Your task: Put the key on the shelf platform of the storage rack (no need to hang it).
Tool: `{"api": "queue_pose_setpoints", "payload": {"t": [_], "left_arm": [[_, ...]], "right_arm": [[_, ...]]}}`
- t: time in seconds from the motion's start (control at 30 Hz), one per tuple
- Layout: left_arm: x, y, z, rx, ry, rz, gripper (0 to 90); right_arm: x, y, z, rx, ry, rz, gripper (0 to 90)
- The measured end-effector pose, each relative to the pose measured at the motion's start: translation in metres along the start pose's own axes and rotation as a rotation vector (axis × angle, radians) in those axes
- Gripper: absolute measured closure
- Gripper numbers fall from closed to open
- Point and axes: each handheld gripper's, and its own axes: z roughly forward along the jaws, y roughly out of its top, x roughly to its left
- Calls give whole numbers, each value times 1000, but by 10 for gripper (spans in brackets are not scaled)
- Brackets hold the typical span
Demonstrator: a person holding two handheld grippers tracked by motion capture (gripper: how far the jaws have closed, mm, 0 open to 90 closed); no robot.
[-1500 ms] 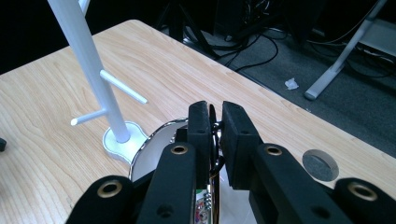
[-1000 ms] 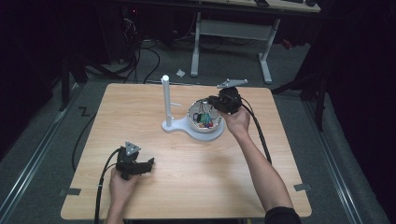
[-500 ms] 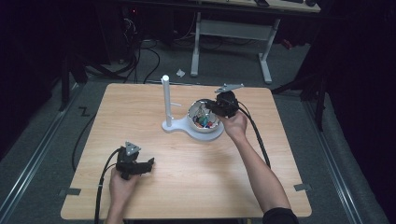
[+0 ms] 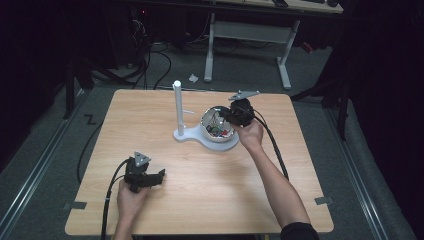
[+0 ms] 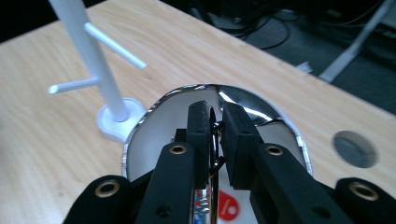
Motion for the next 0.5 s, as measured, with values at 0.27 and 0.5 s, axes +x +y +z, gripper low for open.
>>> {"api": "queue_pose_setpoints", "payload": {"t": [0.27,0.5], "left_arm": [[0,0,0,1,-1,0,170],[0,0,0,0,-1,0,170]], "right_arm": [[-3,2,1,9,-10,14,819],[-3,3,3,4,25,42,745]]}}
